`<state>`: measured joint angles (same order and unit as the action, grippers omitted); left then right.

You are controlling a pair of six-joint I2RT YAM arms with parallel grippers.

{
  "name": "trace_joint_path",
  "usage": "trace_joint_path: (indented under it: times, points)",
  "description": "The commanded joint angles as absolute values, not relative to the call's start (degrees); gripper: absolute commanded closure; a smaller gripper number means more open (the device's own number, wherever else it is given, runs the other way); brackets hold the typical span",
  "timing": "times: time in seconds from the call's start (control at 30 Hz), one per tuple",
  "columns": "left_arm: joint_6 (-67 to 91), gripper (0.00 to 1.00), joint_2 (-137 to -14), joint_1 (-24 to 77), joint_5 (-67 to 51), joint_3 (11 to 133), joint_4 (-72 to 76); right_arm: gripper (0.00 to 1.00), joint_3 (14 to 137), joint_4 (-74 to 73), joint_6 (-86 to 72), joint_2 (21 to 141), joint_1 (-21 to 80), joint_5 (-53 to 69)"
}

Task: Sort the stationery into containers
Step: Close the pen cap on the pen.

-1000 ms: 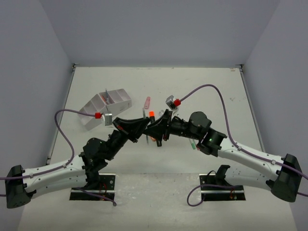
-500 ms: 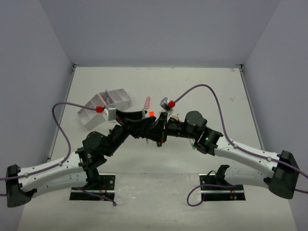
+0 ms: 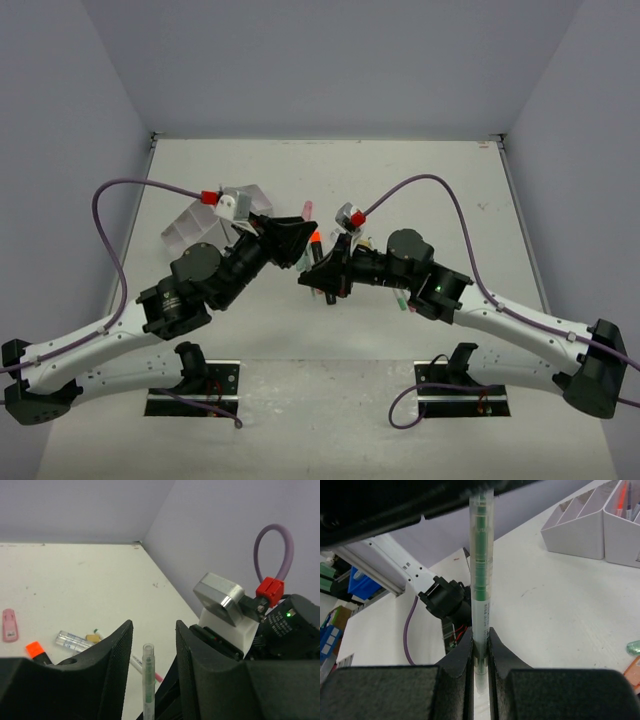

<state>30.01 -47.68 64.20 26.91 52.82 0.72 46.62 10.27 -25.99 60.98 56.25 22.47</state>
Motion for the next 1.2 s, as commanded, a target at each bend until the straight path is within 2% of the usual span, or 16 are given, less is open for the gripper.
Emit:
trace_joint_path:
  times: [0.0,0.07,0.3,0.47,0.63,0.87,0.97,1.17]
  points:
    - [31.7,0.59,-47.6,64.2,25.9,55.7,-5.3,1.0,50.0,8.6,-23.5,59.1,56.6,20.3]
    - [32.0,0.62,-47.9,64.1,25.4,56.1,-5.8,1.0,50.2,8.3,-23.4,59.0,56.6,19.9]
    - [32.9,1.0,-48.5,64.2,23.3,56.0,-6.1,1.0,51.5,7.2,-22.6,59.2,56.6,18.6]
    - [33.3,1.0,-49.7,64.2,20.8,55.7,-6.2,1.0,54.0,5.8,-21.3,59.5,56.6,16.7]
    - [35.9,1.0,-51.5,64.2,17.1,51.4,-6.2,1.0,62.1,1.2,-18.0,61.3,54.6,12.1]
    - [41.7,1.0,-50.8,64.2,7.9,40.1,-1.4,1.0,73.6,0.2,-18.4,65.0,46.0,17.2]
    - [44.7,1.0,-51.8,64.4,1.4,36.4,3.7,1.0,80.7,-2.4,-17.9,68.1,45.7,18.6]
    - [45.6,1.0,-50.0,66.0,1.8,33.4,6.0,1.0,78.8,-1.4,-18.0,70.0,45.7,18.9]
